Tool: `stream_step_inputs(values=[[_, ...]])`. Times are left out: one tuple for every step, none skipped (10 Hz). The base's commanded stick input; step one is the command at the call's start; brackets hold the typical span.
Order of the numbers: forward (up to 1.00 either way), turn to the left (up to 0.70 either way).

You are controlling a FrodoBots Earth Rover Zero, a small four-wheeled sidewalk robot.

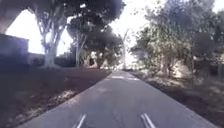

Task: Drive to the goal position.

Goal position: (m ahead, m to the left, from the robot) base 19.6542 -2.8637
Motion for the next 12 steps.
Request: stream_step_inputs(values=[[1.0, 0.0], [1.0, 0.0], [1.0, 0.0], [1.0, 0.0], [1.0, 0.0], [1.0, 0.0], [1.0, 0.0], [1.0, 0.0], [1.0, 0.0], [1.0, 0.0], [1.0, 0.0], [1.0, -0.02]])
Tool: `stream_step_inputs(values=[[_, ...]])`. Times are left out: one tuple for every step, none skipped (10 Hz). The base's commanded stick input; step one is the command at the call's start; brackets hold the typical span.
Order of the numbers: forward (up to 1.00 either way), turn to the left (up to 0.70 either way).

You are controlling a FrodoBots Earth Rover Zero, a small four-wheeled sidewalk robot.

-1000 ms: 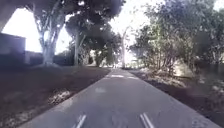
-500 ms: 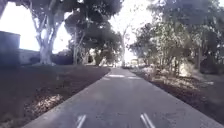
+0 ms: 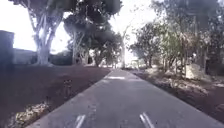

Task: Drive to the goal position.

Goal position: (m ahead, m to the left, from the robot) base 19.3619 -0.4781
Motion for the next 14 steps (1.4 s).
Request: stream_step_inputs(values=[[1.0, -0.06], [1.0, -0.11], [1.0, -0.26], [1.0, -0.09], [1.0, 0.0], [1.0, 0.0], [1.0, 0.0], [1.0, 0.0], [1.0, 0.0], [1.0, 0.0], [1.0, 0.0], [1.0, 0.0], [1.0, 0.0], [1.0, 0.0]])
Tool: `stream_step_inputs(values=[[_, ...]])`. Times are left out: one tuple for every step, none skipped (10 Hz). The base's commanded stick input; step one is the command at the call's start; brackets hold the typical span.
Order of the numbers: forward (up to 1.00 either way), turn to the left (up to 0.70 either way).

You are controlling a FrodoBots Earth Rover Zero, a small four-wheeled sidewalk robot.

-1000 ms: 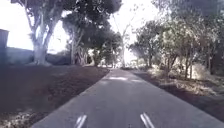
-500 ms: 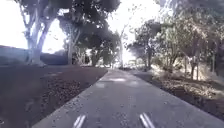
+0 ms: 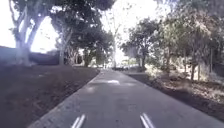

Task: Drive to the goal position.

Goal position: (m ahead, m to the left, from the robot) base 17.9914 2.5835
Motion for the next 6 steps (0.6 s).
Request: stream_step_inputs(values=[[1.0, 0.0], [1.0, 0.0], [1.0, 0.0], [1.0, 0.0], [1.0, 0.0], [1.0, 0.0]])
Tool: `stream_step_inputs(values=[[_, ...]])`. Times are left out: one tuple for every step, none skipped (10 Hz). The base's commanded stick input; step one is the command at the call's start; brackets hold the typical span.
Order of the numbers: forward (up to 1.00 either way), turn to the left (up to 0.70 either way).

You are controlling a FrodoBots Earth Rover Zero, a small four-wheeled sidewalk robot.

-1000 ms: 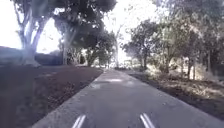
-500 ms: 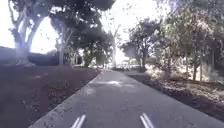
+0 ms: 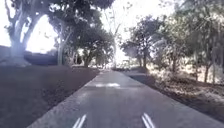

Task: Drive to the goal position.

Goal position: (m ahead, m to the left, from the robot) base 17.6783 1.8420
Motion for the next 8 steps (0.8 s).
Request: stream_step_inputs(values=[[1.0, 0.0], [1.0, 0.0], [1.0, 0.0], [1.0, 0.0], [1.0, 0.0], [1.0, 0.0], [1.0, 0.0], [1.0, 0.4]])
